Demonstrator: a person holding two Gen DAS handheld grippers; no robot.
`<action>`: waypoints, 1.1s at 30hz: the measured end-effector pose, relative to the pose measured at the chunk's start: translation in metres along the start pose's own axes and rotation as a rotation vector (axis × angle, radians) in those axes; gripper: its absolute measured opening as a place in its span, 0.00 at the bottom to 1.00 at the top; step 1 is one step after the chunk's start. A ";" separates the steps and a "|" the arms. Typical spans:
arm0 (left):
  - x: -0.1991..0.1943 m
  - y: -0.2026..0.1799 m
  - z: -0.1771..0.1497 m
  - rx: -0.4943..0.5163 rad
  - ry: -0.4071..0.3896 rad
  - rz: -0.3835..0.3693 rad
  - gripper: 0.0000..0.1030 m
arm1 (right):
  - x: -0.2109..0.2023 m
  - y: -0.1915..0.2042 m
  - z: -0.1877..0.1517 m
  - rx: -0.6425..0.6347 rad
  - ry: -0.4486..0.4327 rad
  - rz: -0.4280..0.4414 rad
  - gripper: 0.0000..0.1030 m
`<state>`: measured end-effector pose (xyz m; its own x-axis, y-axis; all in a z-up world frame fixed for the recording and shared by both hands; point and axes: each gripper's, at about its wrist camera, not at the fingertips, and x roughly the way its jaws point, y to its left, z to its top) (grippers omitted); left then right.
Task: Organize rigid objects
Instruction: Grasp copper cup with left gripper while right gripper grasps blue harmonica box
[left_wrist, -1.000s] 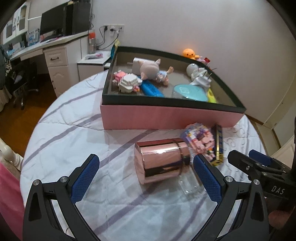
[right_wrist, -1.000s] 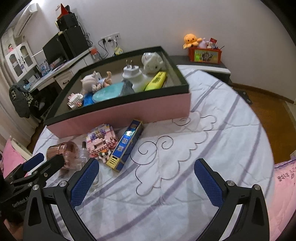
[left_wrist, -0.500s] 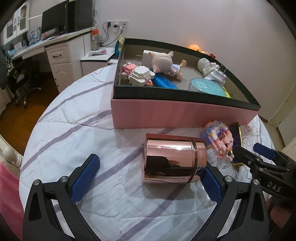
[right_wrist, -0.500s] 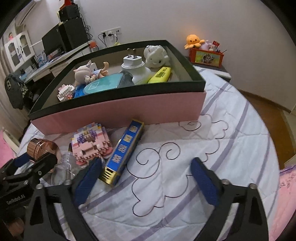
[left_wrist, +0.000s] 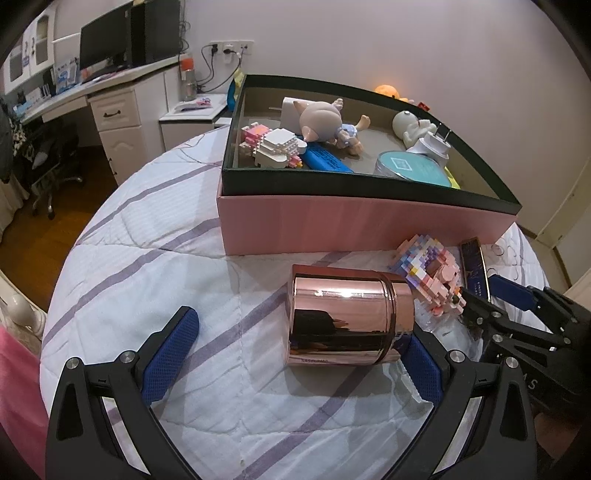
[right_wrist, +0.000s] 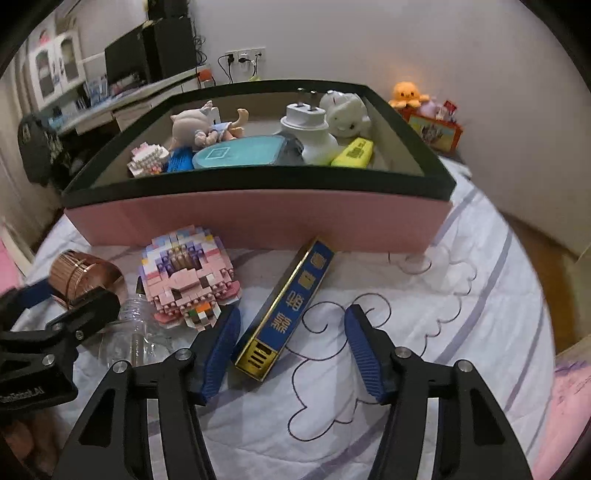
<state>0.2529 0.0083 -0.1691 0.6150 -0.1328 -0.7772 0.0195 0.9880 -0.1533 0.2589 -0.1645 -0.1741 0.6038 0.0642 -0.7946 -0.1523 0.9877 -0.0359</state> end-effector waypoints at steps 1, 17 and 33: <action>0.000 0.000 0.000 -0.001 -0.001 -0.001 0.99 | -0.002 0.001 -0.002 -0.017 0.000 -0.018 0.54; 0.002 -0.011 0.001 0.059 -0.013 0.003 0.64 | 0.000 -0.014 0.003 0.044 -0.023 0.088 0.15; -0.014 -0.003 -0.005 0.040 -0.036 -0.035 0.53 | -0.017 -0.019 -0.003 0.069 -0.031 0.183 0.15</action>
<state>0.2405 0.0066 -0.1611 0.6411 -0.1655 -0.7494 0.0727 0.9852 -0.1553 0.2490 -0.1844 -0.1619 0.5948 0.2470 -0.7649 -0.2084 0.9665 0.1500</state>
